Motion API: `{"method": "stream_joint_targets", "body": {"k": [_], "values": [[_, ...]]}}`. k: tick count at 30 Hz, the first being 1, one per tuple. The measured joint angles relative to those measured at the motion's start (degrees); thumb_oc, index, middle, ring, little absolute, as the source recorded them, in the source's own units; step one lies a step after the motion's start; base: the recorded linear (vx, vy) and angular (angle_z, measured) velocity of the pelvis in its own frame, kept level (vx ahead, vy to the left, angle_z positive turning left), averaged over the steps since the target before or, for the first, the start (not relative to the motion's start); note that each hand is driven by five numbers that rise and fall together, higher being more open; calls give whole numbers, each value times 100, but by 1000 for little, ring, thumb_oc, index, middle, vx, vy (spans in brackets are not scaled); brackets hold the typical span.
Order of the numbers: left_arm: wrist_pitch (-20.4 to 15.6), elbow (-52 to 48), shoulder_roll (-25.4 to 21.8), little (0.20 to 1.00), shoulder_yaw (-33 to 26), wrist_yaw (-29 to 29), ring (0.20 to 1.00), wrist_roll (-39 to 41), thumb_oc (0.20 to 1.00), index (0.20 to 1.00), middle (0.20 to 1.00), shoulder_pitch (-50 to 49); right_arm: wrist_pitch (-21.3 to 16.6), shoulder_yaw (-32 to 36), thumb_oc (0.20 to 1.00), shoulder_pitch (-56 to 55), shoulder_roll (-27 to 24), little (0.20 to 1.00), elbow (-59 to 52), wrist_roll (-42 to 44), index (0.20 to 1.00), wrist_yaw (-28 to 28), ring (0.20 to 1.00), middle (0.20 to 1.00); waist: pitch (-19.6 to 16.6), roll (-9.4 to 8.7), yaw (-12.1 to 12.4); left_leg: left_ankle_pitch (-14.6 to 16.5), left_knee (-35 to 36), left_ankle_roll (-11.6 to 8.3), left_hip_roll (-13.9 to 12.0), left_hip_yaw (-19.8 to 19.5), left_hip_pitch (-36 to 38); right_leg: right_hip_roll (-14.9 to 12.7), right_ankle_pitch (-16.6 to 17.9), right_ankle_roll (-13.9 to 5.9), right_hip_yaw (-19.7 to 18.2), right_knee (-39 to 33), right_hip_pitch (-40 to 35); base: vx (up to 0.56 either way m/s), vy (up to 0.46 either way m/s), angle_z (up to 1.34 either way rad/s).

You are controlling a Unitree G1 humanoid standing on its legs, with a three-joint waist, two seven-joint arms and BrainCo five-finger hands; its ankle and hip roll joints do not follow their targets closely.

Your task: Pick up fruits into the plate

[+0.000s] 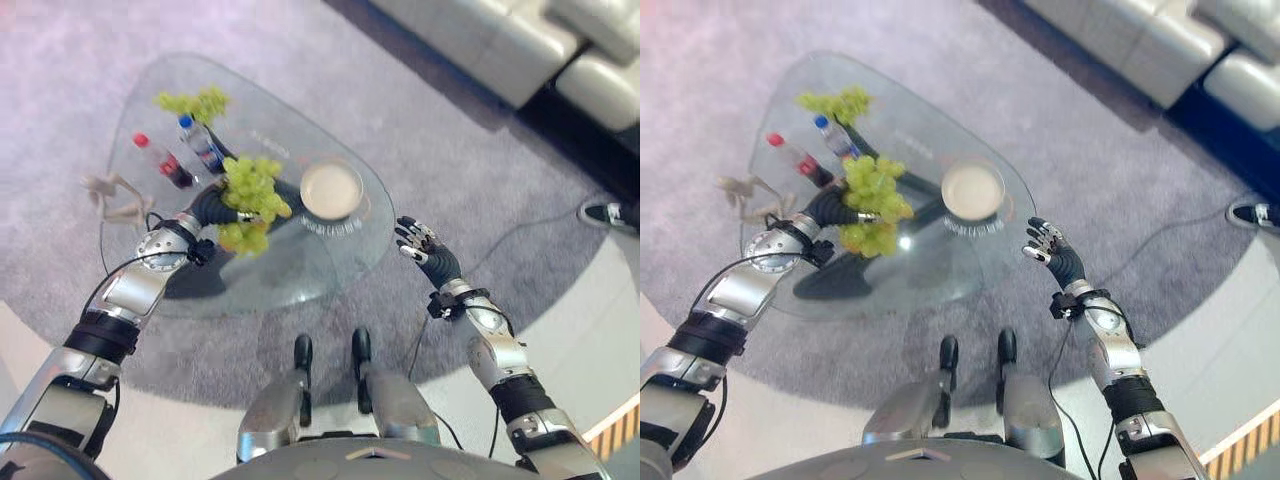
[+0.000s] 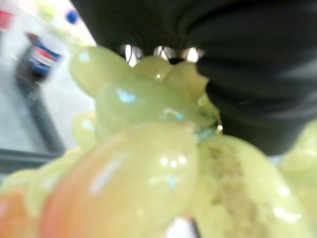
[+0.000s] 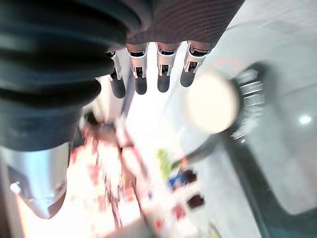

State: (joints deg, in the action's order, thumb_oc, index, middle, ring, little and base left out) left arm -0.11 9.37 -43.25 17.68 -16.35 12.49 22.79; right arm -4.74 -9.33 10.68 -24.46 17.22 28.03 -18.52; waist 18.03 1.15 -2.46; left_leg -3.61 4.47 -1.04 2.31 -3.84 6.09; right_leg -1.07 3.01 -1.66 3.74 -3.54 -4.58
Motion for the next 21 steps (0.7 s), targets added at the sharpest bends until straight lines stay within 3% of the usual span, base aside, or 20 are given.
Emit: {"method": "stream_joint_targets", "body": {"k": [9, 14, 21], "values": [[433, -444, 212, 200, 267, -1706, 200, 799, 200, 200, 200, -23, 1319, -526, 1000, 217, -363, 1000, -413, 261, 1000, -1321, 1000, 1000, -577, -4, 241, 61, 88, -61, 31, -131, 441, -27, -20, -22, 142, -171, -574, 39, -13, 9], [719, -649, 392, 200, 710, -2085, 200, 1226, 200, 200, 200, -19, 1726, -981, 1000, 245, -299, 1000, -514, 523, 1000, -1682, 1000, 1000, -906, 2, 253, 81, 93, -22, 78, -189, 422, -71, -20, -24, 181, -171, -588, -12, 8, 8], [913, -998, 839, 200, 959, -2159, 200, 1848, 200, 200, 200, 50, 1895, -1296, 1000, 294, 70, 1000, -632, 680, 1000, -1728, 1000, 1000, -1076, 10, 229, 46, 92, -11, 90, -240, 472, -87, -19, -25, 262, -171, -668, -6, 4, 4]]}}
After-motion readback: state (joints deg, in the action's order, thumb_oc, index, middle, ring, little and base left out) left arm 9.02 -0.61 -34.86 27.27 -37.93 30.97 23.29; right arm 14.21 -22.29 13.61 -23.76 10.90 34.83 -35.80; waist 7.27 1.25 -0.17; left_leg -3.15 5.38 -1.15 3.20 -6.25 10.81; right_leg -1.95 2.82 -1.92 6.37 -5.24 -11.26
